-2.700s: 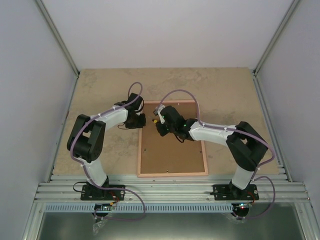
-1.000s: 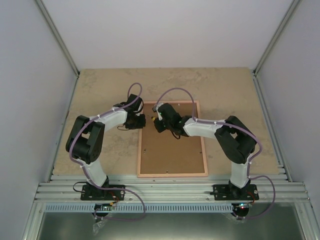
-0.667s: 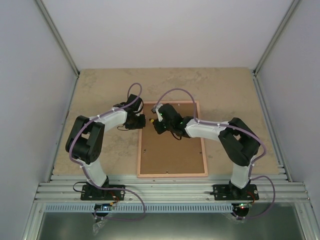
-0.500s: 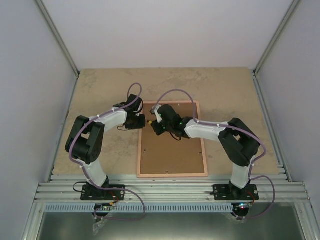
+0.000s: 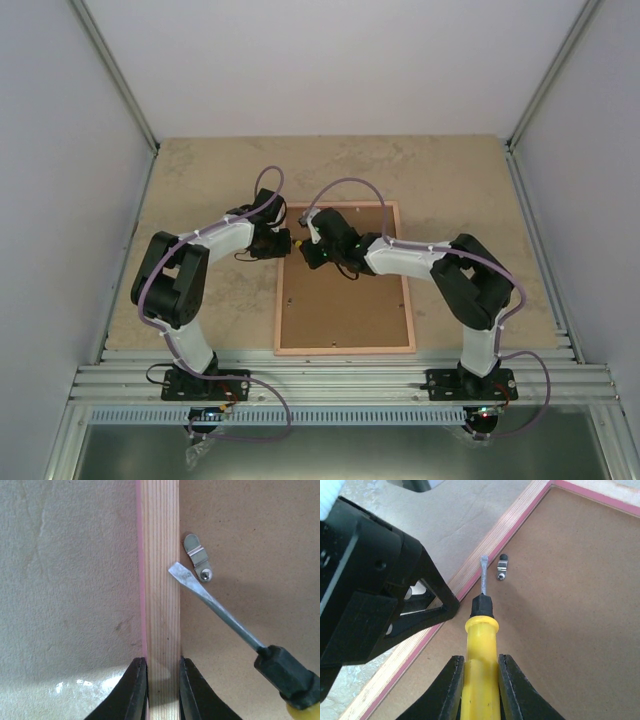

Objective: Take the photo out of the frame

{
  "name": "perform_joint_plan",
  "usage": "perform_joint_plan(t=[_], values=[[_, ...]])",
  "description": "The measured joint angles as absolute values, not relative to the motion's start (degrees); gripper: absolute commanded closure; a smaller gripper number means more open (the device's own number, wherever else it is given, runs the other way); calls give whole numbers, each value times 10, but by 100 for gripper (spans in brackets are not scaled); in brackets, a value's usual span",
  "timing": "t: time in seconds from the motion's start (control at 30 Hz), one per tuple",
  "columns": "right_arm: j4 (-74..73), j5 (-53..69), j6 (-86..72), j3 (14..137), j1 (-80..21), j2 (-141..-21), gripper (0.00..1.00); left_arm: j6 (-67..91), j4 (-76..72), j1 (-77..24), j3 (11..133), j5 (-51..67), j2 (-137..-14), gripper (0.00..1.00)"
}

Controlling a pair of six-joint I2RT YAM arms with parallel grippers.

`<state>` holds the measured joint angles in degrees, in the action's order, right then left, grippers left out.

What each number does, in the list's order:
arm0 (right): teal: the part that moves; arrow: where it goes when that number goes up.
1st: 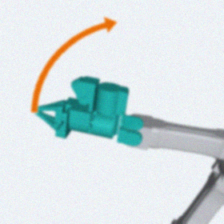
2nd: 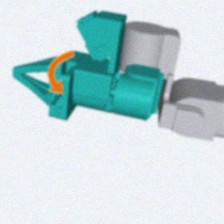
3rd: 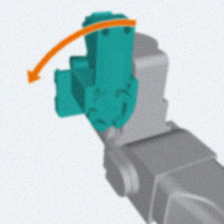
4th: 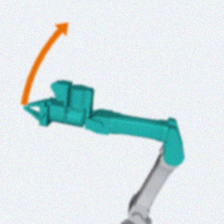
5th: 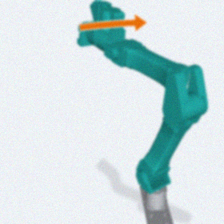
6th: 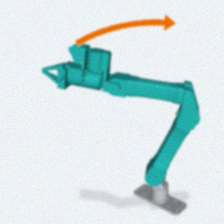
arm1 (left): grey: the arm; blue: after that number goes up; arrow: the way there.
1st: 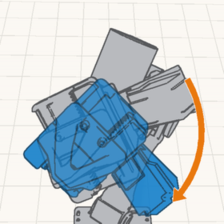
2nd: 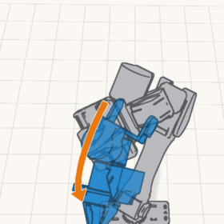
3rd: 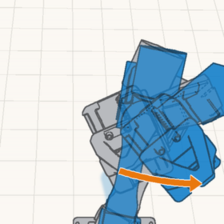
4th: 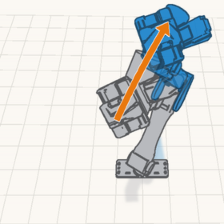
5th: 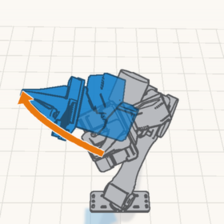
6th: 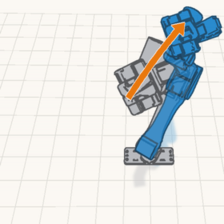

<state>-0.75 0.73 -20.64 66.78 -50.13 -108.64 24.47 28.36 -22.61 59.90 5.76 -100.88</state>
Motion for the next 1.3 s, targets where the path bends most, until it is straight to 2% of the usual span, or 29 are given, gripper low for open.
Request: perform_joint_plan(t=[1.3], values=[[-11,9,-219,646,-502,-1075,100,245,282,-226,598,58,-1009,96]])
